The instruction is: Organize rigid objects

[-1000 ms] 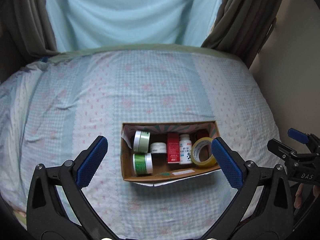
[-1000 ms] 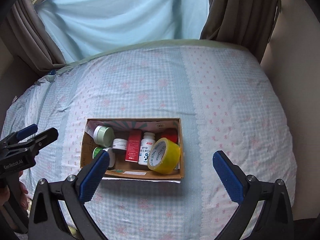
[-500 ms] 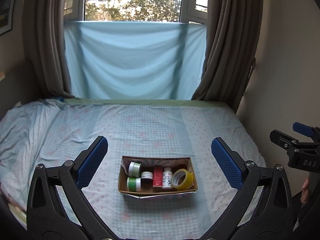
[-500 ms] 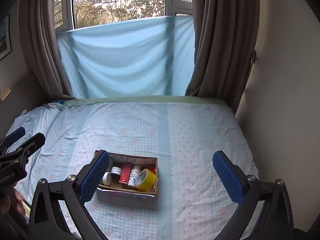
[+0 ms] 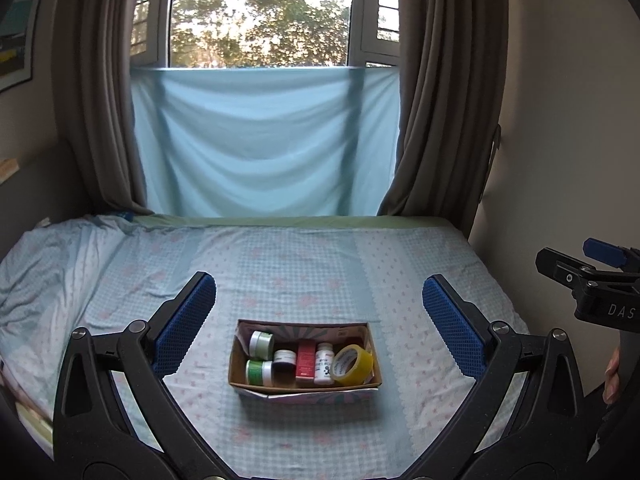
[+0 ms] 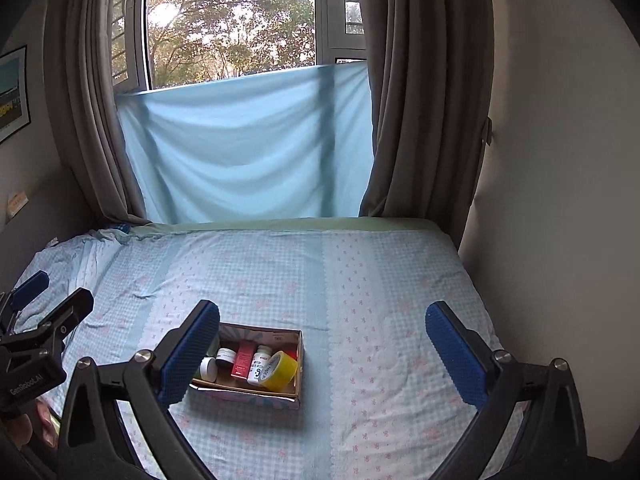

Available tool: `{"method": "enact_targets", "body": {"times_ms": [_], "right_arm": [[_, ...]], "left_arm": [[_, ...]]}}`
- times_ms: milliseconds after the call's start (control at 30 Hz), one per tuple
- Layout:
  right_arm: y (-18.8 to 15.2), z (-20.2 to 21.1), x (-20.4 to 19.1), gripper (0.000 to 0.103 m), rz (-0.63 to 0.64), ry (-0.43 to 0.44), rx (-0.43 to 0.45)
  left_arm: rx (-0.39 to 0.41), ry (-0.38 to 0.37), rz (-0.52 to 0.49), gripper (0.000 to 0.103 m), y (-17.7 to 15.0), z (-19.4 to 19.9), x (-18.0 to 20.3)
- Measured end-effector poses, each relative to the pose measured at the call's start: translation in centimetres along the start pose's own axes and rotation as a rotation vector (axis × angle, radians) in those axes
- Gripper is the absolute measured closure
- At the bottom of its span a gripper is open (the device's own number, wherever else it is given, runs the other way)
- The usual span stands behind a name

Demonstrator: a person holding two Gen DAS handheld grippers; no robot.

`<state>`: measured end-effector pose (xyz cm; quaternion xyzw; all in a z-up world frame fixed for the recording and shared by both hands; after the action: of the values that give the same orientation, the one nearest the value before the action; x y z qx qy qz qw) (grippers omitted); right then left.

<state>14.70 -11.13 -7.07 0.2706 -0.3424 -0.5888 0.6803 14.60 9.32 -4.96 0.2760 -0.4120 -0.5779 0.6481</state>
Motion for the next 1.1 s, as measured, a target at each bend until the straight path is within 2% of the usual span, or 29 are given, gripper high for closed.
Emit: {"method": "enact_targets", "body": {"times_ms": [1100], "right_arm": [[0.7, 0.2, 1.8, 0.0, -0.007, -0.035, 0.027]], "left_arm": [[0.044, 0.057, -0.014, 0.0, 0.8, -0.6, 0.7]]}}
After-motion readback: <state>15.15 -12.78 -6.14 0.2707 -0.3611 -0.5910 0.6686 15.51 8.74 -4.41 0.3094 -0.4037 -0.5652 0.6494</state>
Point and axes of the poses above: each gripper's, at about its wrist camera, not at the fingertips, and z roughly against the way its jaws point, x to its right, y to its top, the point moved 10 cm from there along -z, roughly the way its jaws point, and after that the axes turned 10 degrees about z, right-handed, at the moved point
